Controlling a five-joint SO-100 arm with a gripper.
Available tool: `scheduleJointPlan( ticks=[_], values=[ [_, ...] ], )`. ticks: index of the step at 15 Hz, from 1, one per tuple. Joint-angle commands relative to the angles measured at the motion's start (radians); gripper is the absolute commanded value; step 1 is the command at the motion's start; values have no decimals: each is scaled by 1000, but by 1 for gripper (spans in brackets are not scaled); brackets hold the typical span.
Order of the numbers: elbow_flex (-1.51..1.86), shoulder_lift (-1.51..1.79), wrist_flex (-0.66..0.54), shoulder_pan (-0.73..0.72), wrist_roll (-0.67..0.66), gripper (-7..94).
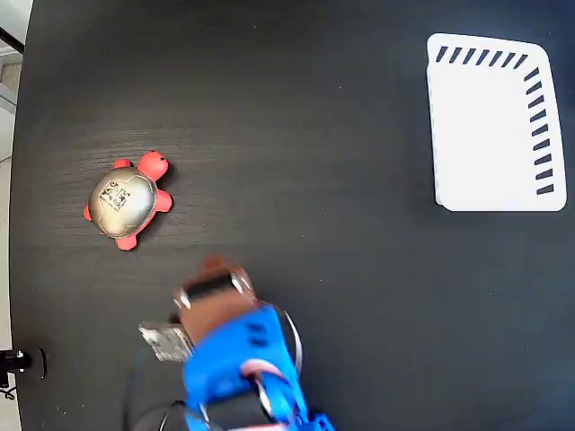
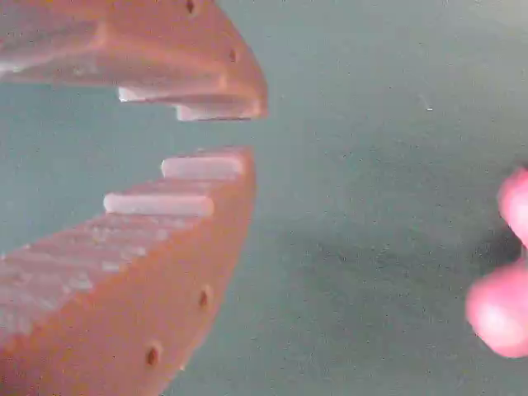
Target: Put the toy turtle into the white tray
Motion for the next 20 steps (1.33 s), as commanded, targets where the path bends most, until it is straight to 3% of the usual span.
scheduleJointPlan(
  ticks=[1,8,10,12,16,20],
  values=[
    [-156,-143,-40,-40,-40,0],
    [-580,-650,20,-158,-114,4],
    [-686,-749,97,-179,-155,16],
    [-752,-810,164,-204,-187,34],
    [-824,-890,225,-232,-230,59],
    [-907,-999,235,-219,-261,62]
  ],
)
